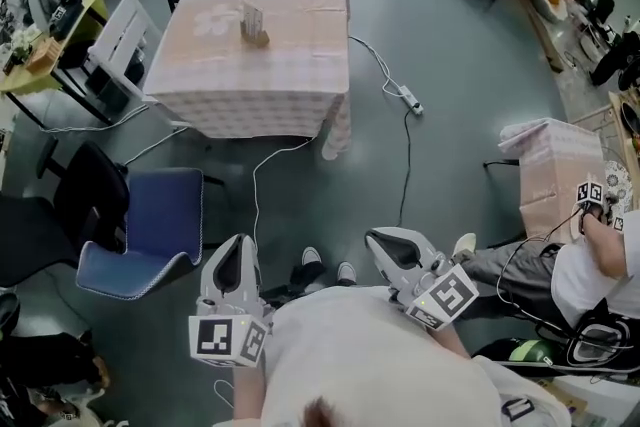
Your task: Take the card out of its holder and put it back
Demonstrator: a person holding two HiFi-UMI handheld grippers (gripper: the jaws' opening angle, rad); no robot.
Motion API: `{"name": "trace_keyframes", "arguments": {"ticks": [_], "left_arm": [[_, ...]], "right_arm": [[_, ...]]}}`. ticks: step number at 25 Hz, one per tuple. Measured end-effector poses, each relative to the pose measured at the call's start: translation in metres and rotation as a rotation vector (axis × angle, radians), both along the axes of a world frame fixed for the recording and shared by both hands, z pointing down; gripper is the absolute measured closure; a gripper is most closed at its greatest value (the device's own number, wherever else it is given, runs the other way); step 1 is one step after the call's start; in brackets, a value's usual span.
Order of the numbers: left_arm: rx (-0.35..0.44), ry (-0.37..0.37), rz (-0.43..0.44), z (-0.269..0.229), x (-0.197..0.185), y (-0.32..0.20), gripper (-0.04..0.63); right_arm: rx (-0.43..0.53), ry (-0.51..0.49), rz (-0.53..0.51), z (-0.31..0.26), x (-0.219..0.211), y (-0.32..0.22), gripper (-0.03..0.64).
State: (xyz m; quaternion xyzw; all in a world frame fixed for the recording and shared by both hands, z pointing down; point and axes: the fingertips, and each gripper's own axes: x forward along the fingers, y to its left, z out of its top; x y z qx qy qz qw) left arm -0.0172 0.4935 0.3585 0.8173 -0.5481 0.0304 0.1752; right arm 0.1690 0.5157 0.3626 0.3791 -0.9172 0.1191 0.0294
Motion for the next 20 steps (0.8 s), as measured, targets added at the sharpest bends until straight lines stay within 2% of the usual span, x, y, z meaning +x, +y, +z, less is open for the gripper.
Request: {"name": "trace_keyframes", "arguments": {"ticks": [4,9,20], "left_arm": [[0.019,0.013,0.036,-0.005,-0.004,-0.020,0.595],[0.014,0.030,0.084,-0.001,-0.005,-0.021,0.595],[-0.019,0.033,0.004,0.012,-0.046,-0.027,0.595]], "right_arm": [[-0.012,0.011,0.023,0.005,-0.013,-0.016,0.617],[-0.035,-0.007,0.041,0.010,-0.029,-0.027,0.617],[-0.058,0.017,0.017,0.015,-0.052,-0.043,0.617]]}}
